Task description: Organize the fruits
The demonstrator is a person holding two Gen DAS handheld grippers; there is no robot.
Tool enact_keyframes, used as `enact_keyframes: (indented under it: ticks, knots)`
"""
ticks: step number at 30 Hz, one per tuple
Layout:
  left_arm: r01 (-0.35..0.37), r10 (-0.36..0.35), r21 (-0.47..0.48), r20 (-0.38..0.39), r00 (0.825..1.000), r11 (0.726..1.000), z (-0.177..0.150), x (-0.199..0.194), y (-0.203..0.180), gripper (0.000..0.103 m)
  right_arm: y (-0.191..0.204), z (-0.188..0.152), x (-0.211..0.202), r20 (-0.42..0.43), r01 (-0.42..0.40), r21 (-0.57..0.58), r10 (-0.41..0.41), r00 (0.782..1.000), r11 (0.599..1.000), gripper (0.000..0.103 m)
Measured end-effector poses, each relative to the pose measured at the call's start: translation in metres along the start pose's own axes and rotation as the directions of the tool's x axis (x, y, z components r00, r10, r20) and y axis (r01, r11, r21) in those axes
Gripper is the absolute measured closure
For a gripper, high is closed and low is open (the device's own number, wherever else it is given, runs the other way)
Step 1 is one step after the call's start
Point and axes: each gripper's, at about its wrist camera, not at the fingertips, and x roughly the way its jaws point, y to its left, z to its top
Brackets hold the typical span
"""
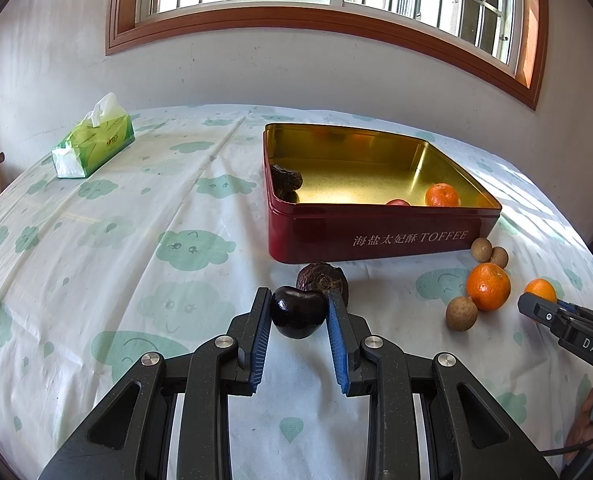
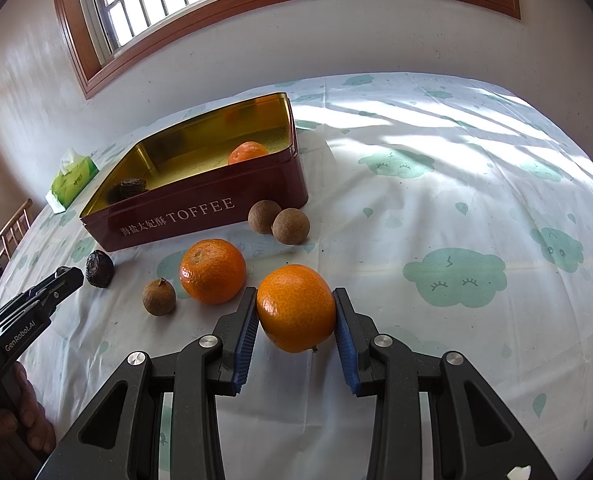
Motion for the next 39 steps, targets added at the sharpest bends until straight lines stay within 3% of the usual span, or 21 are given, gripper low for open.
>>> enact_keyframes:
  ticks: [27,39]
  knots:
    - [-0.013,0.013,0.020,0.031,0.999,1.000,0.005,-0.006,-0.004,0.074,0.004,-0.003,-0.006,-0.013,-0.024,-0.020,0.024,1.000,1.000,0.069]
    - [-0.019,0.015,0.045,0.106,0.994,0.999,0.038,-0.017,-0.002,0.074,0.022,0.018,-0.018,0.029,-0.056,-0.058,0.058,0.998,0.997,0.069]
